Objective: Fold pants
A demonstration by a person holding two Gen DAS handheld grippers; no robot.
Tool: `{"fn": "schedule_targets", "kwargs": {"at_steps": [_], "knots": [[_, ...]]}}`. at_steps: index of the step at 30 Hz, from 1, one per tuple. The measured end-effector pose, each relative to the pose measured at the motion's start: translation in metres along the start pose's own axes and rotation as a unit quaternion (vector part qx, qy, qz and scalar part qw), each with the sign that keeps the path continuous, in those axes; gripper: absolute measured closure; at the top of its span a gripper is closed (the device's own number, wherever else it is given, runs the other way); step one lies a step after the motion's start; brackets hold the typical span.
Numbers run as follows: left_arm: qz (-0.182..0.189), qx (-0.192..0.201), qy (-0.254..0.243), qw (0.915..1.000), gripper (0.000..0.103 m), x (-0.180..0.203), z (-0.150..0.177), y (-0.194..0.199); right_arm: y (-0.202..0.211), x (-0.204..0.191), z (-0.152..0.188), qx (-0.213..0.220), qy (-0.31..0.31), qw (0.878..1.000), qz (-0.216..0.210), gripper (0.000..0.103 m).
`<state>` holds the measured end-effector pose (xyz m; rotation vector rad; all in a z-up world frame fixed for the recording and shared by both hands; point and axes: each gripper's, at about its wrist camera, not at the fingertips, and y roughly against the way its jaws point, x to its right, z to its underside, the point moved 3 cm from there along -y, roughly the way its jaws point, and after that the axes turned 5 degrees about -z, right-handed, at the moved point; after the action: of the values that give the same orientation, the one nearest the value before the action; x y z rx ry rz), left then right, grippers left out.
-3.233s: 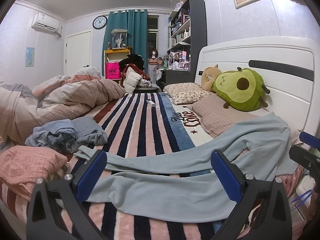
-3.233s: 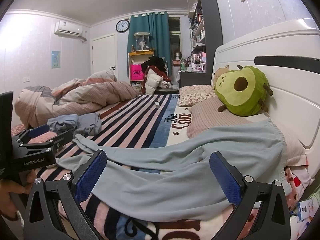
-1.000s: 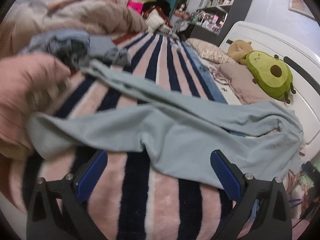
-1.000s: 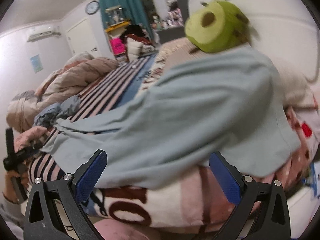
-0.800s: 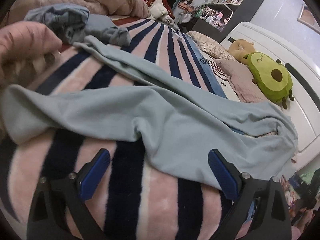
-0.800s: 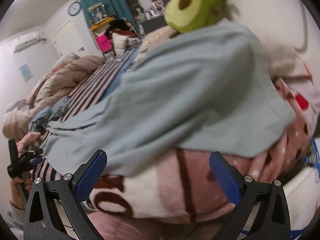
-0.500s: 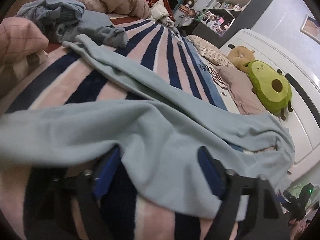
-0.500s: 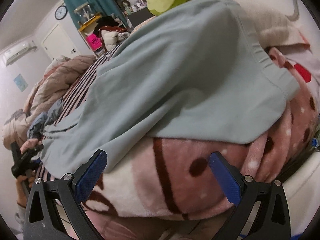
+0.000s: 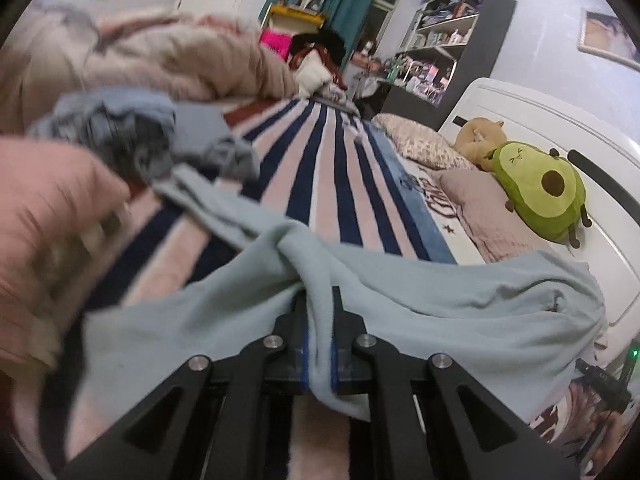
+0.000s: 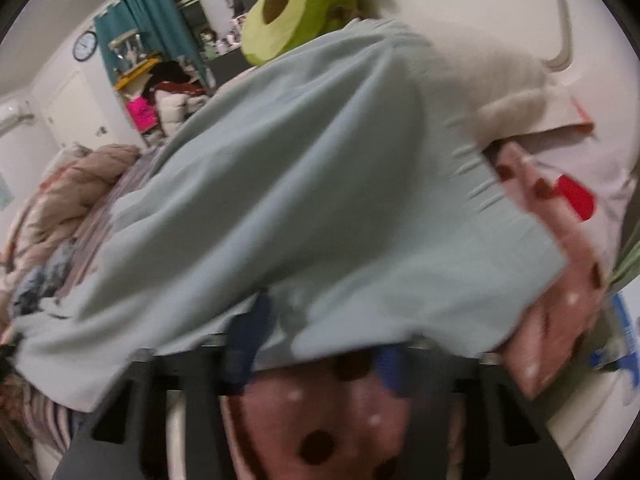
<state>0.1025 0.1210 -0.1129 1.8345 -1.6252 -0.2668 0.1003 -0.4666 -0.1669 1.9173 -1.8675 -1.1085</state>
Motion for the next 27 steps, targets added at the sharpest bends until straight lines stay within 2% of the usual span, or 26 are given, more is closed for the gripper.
{"fn": "schedule_targets", "kwargs": {"at_steps": [1, 5, 13, 17, 21, 23, 25, 27], "knots": [[-0.003, 0.004, -0.007, 1.0000, 0.098, 0.000, -0.002, 0.004, 0.002, 0.001, -0.001, 0.003, 0.005, 1.000, 0.013, 0.099], [-0.013, 0.013, -0.038, 0.9991, 0.098, 0.005, -0.013, 0.010, 0.021, -0.002, -0.010, 0.025, 0.017, 1.000, 0.001, 0.102], [-0.030, 0.005, -0.046, 0.9984, 0.098, 0.007, -0.046, -0.008, 0.070, -0.040, -0.056, 0.077, 0.085, 0.993, -0.031, 0.102], [-0.062, -0.013, -0.052, 0.9966, 0.096, 0.003, -0.063, -0.032, 0.072, -0.063, -0.095, 0.084, 0.102, 0.990, -0.040, 0.103], [-0.101, -0.036, -0.076, 0.9913, 0.095, -0.002, -0.073, -0.060, 0.055, -0.085, -0.136, 0.084, 0.125, 0.988, -0.033, 0.103], [-0.108, -0.056, -0.083, 0.9890, 0.090, -0.006, -0.076, -0.078, 0.039, -0.092, -0.152, 0.070, 0.140, 0.988, -0.010, 0.103], [-0.135, -0.075, -0.097, 0.9833, 0.073, -0.011, -0.079, -0.096, 0.021, -0.094, -0.167, 0.054, 0.145, 0.988, 0.012, 0.103], [-0.157, -0.086, -0.102, 0.9786, 0.067, -0.020, -0.082, -0.111, 0.005, -0.094, -0.177, 0.038, 0.147, 0.988, 0.031, 0.103]]}}
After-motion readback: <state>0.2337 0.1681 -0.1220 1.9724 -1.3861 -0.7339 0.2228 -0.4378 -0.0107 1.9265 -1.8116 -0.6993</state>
